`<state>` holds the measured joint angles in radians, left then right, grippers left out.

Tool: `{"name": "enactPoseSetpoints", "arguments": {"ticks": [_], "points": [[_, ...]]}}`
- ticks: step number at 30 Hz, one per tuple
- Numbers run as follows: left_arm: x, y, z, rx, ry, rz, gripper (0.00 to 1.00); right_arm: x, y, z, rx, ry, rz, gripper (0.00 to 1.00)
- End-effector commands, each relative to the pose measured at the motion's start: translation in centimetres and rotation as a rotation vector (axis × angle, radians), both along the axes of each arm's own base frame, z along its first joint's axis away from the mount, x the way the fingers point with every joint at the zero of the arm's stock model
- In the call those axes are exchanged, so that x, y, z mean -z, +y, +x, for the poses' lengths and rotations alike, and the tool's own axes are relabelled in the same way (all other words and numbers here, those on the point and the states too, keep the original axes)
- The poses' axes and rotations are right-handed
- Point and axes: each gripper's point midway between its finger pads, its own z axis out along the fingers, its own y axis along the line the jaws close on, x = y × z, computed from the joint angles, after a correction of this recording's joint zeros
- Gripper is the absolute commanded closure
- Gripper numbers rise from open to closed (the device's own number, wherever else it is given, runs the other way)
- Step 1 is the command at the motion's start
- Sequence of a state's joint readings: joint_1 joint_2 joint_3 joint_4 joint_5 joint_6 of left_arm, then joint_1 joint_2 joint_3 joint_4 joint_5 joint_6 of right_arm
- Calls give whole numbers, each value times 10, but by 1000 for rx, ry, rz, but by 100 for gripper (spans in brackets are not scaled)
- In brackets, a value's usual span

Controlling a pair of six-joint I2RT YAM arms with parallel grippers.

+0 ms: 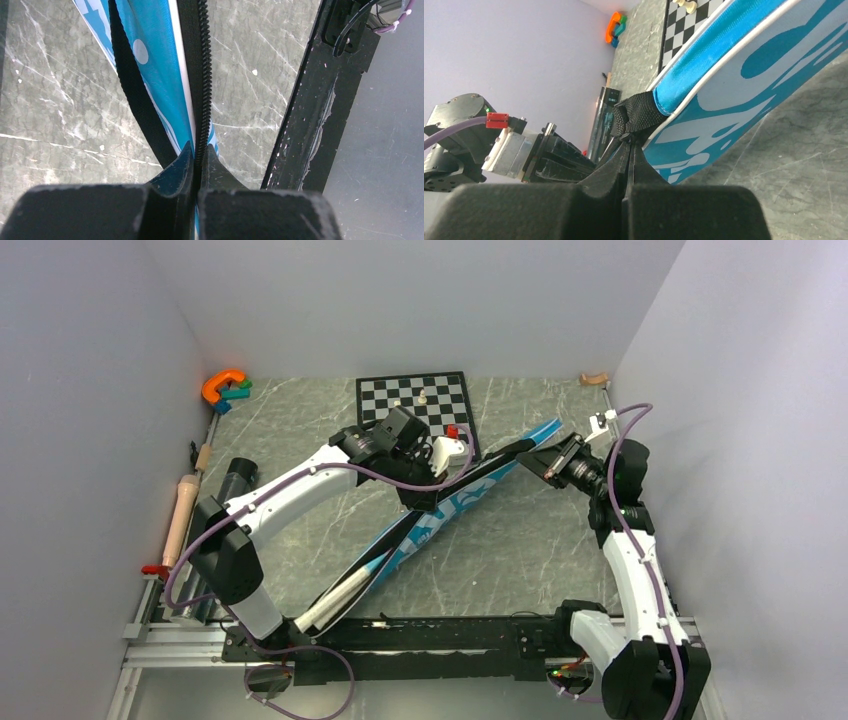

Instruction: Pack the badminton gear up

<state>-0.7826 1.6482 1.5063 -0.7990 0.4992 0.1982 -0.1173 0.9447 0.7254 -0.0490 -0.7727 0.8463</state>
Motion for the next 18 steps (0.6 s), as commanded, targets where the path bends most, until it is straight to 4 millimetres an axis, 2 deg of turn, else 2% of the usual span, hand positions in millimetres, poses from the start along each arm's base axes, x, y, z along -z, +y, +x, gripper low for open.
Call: {"name": "enactPoseSetpoints", "arguments": {"ticks": [1,3,8,16,18], "points": [[-51,-14,8,21,-110,-126,100,-16,12,-11,-51,-61,49,100],[-51,-16,10,20,-111,-123,100,-13,21,-14,-68,-51,57,100],[-49,-24,8,37,-124,-109,100,-5,67,-29,-171,-19,76,100],[-45,-30,6,51,-137,-94,100,7,108,-48,-252,18,100,100],[-45,-32,6,50,-137,-96,100,9,125,-58,-296,28,113,100]]}}
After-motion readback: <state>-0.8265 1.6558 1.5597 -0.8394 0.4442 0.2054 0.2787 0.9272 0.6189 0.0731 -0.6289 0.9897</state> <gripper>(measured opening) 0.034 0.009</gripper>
